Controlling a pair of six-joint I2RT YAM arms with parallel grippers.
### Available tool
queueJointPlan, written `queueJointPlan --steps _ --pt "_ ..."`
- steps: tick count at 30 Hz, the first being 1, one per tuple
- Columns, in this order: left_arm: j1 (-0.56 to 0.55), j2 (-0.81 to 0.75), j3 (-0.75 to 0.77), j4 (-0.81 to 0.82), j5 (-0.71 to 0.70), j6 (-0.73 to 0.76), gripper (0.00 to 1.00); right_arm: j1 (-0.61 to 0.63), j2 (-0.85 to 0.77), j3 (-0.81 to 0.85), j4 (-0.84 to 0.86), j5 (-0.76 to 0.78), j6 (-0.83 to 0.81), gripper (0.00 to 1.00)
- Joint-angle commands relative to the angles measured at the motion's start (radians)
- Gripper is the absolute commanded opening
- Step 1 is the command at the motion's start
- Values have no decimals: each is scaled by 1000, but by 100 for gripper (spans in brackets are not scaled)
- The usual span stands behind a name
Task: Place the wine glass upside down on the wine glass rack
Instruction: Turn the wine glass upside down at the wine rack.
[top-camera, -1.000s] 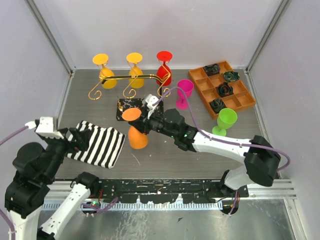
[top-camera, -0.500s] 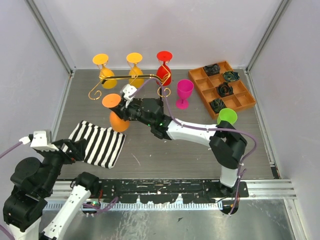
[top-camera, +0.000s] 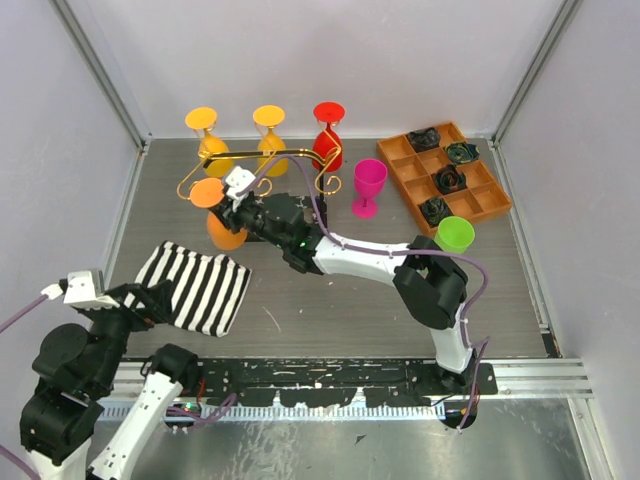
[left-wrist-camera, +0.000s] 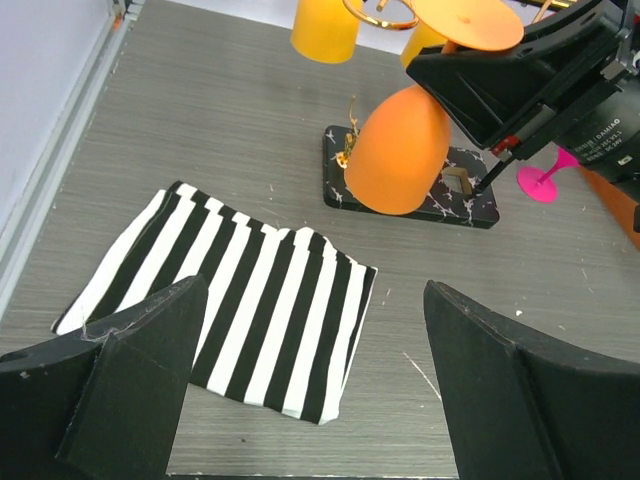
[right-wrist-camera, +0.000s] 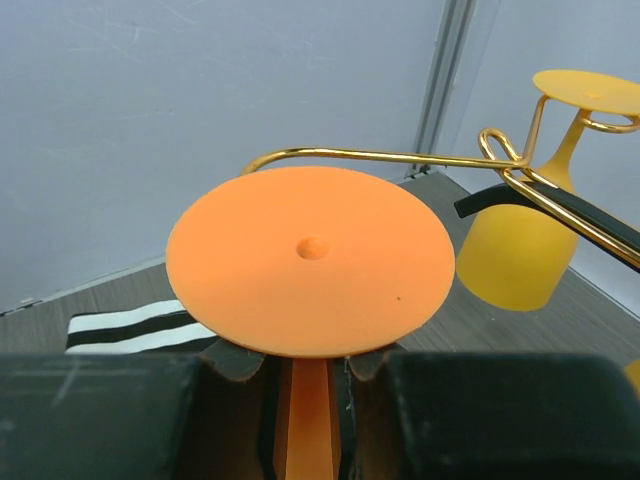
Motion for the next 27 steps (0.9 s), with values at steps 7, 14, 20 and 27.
queueJointPlan --steps 7,14,20,27 --pt "2 -42 -124 120 -23 -45 94 5 60 127 41 80 -77 1" --pt "3 -45 -126 96 -63 -19 93 6 114 191 36 82 -77 1" --pt "3 -59 -134 101 -52 -15 93 6 151 234 28 79 -94 1" --pt "10 -53 -135 103 -40 -9 93 5 176 262 37 54 -109 4"
